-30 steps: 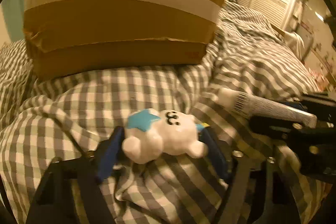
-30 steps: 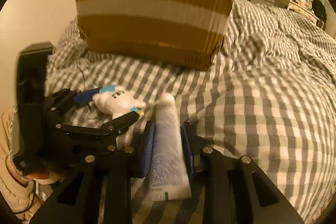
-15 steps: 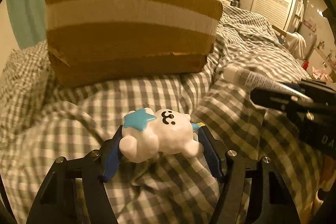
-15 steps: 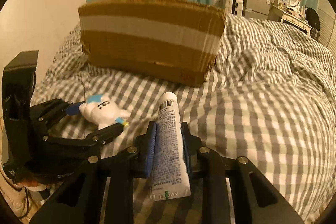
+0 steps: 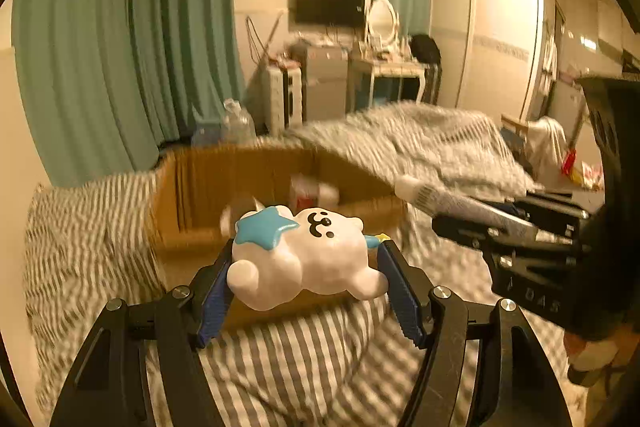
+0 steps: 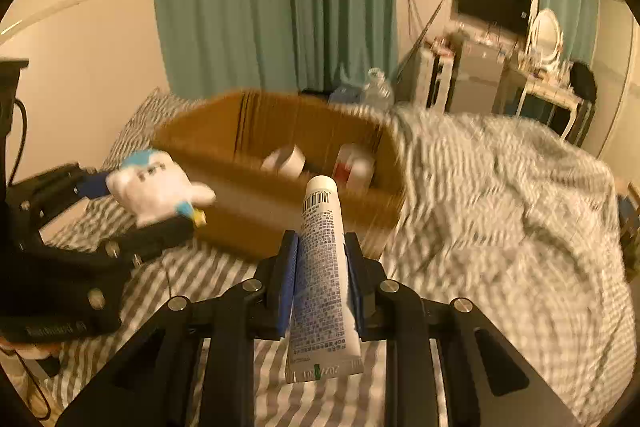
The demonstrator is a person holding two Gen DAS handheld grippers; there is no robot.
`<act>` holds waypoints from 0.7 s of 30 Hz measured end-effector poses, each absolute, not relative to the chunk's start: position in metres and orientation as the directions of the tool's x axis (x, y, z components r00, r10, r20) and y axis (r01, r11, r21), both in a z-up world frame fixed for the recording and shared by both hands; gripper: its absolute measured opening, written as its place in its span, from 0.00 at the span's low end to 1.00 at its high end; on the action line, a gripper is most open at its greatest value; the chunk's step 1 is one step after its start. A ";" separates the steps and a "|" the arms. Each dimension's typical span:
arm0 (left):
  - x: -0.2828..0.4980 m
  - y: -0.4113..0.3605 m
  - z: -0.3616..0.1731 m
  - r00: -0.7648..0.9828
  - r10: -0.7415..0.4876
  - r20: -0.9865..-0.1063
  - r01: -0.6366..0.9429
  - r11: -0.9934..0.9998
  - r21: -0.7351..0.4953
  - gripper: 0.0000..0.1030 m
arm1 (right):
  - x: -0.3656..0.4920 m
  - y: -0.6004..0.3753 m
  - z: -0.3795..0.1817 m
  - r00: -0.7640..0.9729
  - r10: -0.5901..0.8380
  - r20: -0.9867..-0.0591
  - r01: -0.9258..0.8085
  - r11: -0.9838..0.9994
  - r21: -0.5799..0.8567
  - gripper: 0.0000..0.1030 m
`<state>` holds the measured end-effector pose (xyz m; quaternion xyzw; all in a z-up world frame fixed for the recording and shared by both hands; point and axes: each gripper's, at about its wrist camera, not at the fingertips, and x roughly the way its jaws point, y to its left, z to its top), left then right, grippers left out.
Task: Organize objects
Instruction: 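Carry the plush toy and toothpaste tube with both grippers over the box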
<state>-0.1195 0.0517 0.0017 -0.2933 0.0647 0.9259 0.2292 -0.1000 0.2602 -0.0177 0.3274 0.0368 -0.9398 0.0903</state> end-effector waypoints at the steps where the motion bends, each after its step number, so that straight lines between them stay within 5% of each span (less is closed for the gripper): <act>1: -0.128 0.051 0.012 -0.730 0.383 -0.566 -0.457 -0.889 -0.012 0.68 | -0.105 0.260 -0.010 -0.775 -0.148 -0.614 0.197 -0.980 -0.012 0.21; 10: -0.215 0.055 0.059 -0.753 0.303 -0.584 -0.395 -0.918 0.034 0.68 | -0.175 0.250 0.041 -0.806 -0.146 -0.573 0.218 -0.974 -0.058 0.21; 21: -0.328 0.065 0.015 -0.673 0.206 -0.710 -0.337 -0.940 0.046 0.68 | -0.275 0.249 0.015 -0.768 -0.208 -0.606 0.262 -0.965 -0.001 0.21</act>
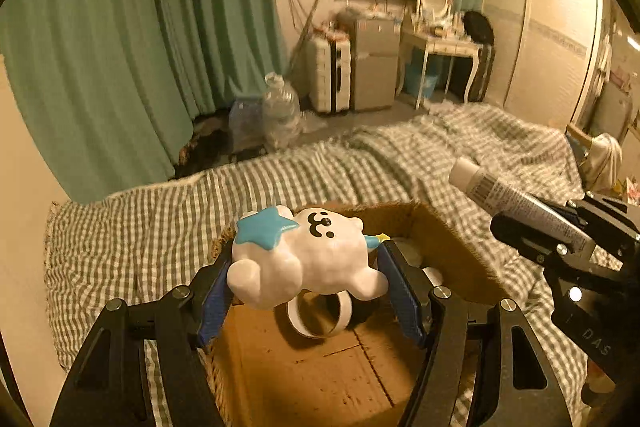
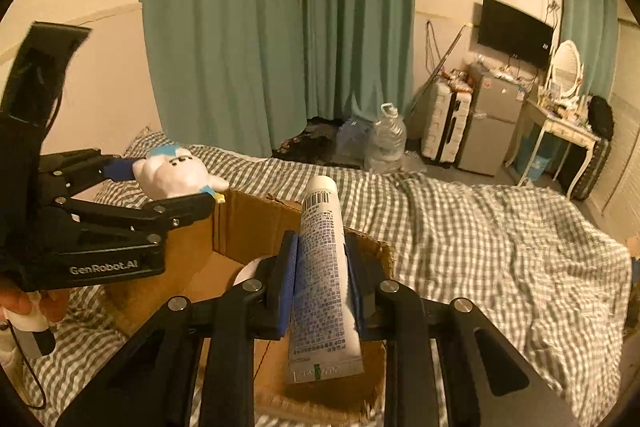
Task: Organize objects
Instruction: 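Carry the plush toy and toothpaste tube with both grippers over the box, then open both grippers to drop the plush toy and toothpaste into the box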
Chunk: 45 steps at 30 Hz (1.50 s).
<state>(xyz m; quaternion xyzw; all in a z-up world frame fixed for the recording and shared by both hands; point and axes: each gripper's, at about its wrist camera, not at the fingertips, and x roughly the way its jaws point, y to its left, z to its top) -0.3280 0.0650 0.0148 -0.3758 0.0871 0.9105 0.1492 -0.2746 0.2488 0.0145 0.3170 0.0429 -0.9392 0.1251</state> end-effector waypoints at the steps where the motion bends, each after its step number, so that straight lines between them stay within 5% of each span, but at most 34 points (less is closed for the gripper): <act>1: -0.334 0.067 0.009 -0.663 0.201 -0.721 -0.339 -0.940 0.049 0.68 | -0.281 0.250 0.009 -0.761 -0.213 -0.612 0.262 -0.965 0.010 0.21; 10: -0.361 0.075 -0.031 -0.569 0.174 -0.804 -0.335 -0.942 0.033 0.68 | -0.320 0.250 -0.042 -0.694 -0.220 -0.686 0.254 -0.966 0.053 0.21; 27: -0.352 0.061 -0.042 -0.593 0.084 -0.801 -0.261 -0.961 0.093 0.71 | -0.309 0.249 -0.072 -0.628 -0.289 -0.723 0.257 -0.953 0.157 0.21; 31: -0.347 0.063 -0.033 -0.634 0.074 -0.770 -0.250 -0.962 0.113 0.89 | -0.307 0.259 -0.069 -0.637 -0.295 -0.712 0.234 -0.954 0.185 0.34; 34: -0.342 0.063 -0.026 -0.644 0.068 -0.762 -0.246 -0.961 0.122 0.90 | -0.301 0.266 -0.062 -0.653 -0.287 -0.701 0.211 -0.958 0.196 0.50; 45: -0.304 0.061 0.027 -0.712 0.044 -0.701 -0.190 -0.973 0.132 0.95 | -0.265 0.282 0.003 -0.736 -0.245 -0.631 0.173 -0.969 0.174 0.70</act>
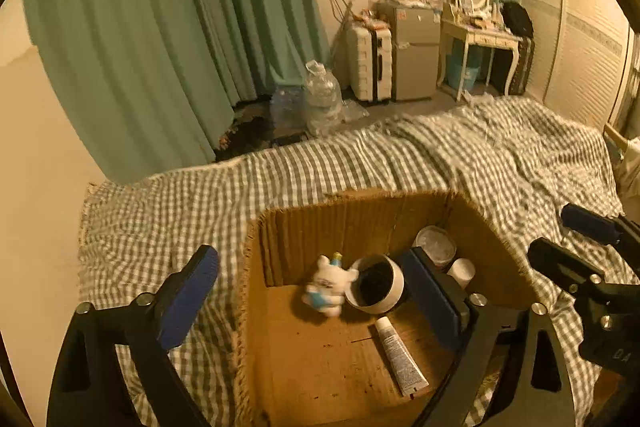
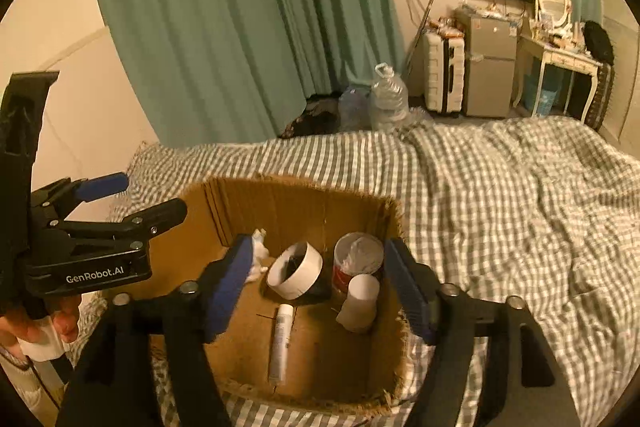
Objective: Organize objects
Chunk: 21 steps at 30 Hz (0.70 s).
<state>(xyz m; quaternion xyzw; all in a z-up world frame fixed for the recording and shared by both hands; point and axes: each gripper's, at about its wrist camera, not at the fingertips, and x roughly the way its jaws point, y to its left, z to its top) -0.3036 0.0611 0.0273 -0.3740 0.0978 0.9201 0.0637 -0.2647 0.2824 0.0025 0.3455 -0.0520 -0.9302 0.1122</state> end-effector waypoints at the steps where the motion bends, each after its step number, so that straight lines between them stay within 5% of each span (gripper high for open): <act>1: -0.298 0.060 0.035 -0.724 0.043 -0.689 -0.183 -0.974 0.131 0.95 | -0.259 0.283 0.011 -0.747 -0.242 -0.620 0.173 -0.970 0.170 0.71; 11: -0.238 0.060 0.100 -0.841 -0.003 -0.541 -0.109 -0.979 0.173 1.00 | -0.207 0.290 0.077 -0.835 -0.221 -0.504 0.171 -0.975 0.143 0.92; 21: -0.195 0.067 0.098 -0.895 -0.020 -0.446 -0.056 -0.986 0.157 1.00 | -0.174 0.315 0.068 -0.858 -0.163 -0.488 0.106 -0.984 0.142 0.98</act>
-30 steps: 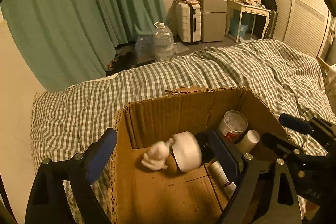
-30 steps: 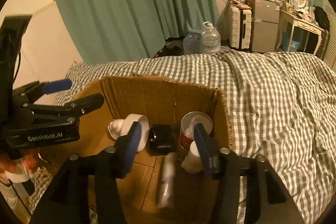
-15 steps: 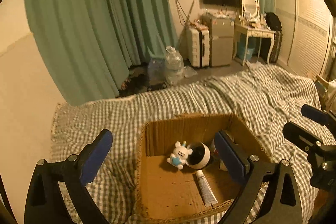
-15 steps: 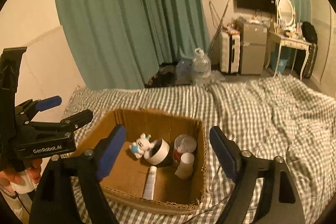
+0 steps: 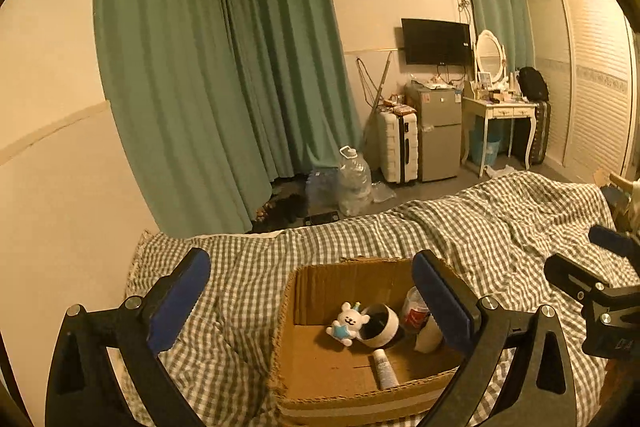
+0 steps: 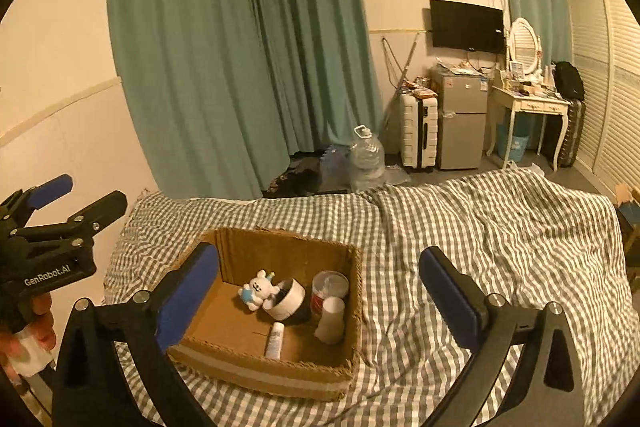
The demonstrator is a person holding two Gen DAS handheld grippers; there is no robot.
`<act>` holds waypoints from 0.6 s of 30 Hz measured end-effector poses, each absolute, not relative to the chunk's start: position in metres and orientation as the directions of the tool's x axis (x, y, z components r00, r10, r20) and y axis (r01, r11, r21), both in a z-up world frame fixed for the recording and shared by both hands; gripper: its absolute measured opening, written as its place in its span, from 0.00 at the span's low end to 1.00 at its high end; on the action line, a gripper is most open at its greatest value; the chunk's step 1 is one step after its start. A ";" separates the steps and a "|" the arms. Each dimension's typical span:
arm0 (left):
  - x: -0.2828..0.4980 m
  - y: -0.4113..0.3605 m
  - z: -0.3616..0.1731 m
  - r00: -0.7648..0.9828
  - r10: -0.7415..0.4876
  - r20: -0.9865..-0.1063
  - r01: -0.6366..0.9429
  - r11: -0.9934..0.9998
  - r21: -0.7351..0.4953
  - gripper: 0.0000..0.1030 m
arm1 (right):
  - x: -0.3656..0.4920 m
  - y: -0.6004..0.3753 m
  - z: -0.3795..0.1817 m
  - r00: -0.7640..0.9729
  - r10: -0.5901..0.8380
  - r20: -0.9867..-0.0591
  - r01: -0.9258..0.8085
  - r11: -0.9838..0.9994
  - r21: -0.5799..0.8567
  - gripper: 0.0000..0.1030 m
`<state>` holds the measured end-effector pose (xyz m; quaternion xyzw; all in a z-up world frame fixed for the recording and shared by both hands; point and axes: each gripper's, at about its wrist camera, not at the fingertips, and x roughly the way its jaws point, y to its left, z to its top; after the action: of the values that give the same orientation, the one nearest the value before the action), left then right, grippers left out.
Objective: Organize objects
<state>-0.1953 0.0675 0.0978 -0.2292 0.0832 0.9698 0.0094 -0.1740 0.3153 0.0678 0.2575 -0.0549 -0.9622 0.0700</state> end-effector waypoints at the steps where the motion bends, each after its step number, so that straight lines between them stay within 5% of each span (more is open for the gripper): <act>1: -0.195 0.067 0.092 -0.890 -0.018 -0.455 -0.054 -0.988 0.145 1.00 | -0.171 0.317 0.063 -0.860 -0.151 -0.488 0.093 -0.986 0.141 0.98; 18: -0.195 0.056 0.030 -0.847 -0.058 -0.528 -0.016 -0.991 0.134 1.00 | -0.174 0.313 0.001 -0.835 -0.086 -0.544 0.030 -0.993 0.110 0.99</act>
<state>-0.1953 0.0562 0.0298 -0.2761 0.0668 0.9587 -0.0109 -0.1736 0.3128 0.0010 0.2860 -0.0486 -0.9565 0.0303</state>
